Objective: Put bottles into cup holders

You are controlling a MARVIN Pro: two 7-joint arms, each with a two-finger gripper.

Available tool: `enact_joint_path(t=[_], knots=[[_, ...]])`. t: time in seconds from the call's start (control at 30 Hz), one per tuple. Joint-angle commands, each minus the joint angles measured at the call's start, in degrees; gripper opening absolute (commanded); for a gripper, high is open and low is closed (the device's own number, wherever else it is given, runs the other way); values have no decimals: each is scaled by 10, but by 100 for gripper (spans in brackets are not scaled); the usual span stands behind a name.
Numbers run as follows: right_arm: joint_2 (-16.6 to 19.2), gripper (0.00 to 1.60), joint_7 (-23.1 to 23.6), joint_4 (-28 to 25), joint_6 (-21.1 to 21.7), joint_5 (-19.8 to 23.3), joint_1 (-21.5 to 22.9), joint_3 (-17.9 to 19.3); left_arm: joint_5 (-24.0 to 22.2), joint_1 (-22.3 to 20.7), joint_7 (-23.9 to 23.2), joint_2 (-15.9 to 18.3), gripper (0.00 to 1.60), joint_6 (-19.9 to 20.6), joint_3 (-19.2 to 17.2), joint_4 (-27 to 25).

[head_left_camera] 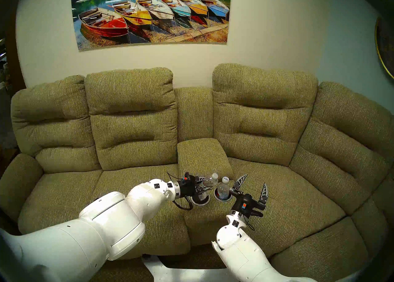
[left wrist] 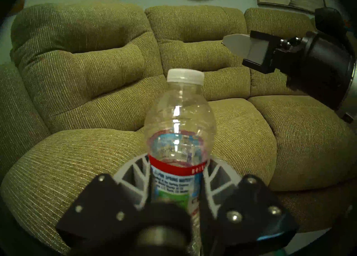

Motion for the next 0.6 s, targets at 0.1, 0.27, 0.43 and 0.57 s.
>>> enact_joint_path(t=[0.1, 0.27, 0.43, 0.57], knots=[[0, 160, 1, -5, -1, 0, 3, 0, 5, 7, 9, 4, 0, -27, 3, -3], [0, 160, 1, -5, -1, -1, 3, 0, 12, 12, 14, 5, 0, -38, 8, -5], [0, 160, 1, -5, -1, -1, 3, 0, 17, 14, 18, 4, 0, -45, 10, -6], [0, 160, 1, -5, -2, -1, 3, 0, 21, 14, 21, 4, 0, -51, 12, -7]])
